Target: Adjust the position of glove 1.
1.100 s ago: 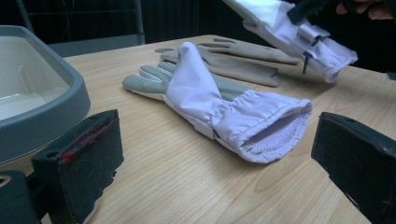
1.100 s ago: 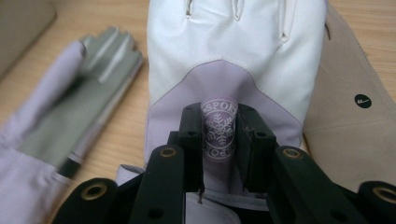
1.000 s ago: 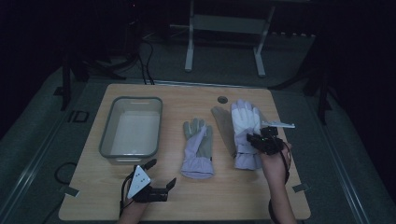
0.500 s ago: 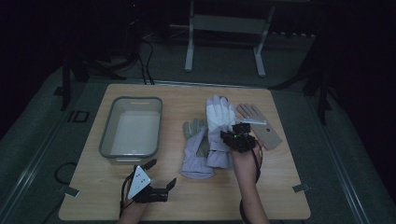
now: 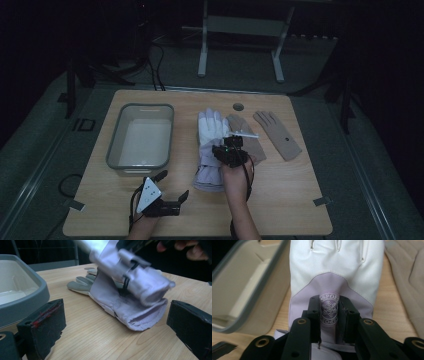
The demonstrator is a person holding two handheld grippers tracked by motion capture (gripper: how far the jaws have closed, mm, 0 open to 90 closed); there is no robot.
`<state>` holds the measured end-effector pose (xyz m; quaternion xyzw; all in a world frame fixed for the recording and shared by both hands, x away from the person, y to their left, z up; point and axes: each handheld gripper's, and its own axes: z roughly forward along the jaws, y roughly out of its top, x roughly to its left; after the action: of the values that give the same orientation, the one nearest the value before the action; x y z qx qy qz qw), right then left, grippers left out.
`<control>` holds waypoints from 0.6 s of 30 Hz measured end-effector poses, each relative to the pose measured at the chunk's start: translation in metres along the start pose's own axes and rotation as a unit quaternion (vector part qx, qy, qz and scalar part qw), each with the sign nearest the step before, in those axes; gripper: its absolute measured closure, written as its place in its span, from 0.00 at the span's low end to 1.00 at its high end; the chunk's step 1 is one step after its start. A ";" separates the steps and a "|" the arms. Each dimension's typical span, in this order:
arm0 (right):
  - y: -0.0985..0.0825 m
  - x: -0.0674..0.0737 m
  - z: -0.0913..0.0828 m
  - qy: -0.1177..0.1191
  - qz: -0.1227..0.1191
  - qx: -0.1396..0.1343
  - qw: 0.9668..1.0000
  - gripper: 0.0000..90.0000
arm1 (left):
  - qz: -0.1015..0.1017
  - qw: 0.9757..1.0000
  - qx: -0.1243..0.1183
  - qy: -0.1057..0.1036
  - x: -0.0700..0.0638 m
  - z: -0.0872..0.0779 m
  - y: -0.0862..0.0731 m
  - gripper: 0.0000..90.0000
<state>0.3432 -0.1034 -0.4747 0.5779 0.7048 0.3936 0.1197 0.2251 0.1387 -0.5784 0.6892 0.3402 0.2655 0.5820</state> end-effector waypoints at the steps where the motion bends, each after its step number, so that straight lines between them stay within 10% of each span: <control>1: 0.000 0.000 0.000 0.000 0.000 0.000 1.000 0.81 | 0.001 1.000 0.000 0.000 0.000 0.000 0.000 0.03; 18: -0.032 -0.005 0.034 -0.039 -0.002 0.018 0.999 0.74 | 0.005 1.000 0.003 0.001 0.000 0.000 0.000 0.03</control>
<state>0.3429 -0.0946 -0.5204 0.5931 0.7081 0.3577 0.1375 0.2252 0.1380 -0.5782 0.6925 0.3377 0.2681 0.5784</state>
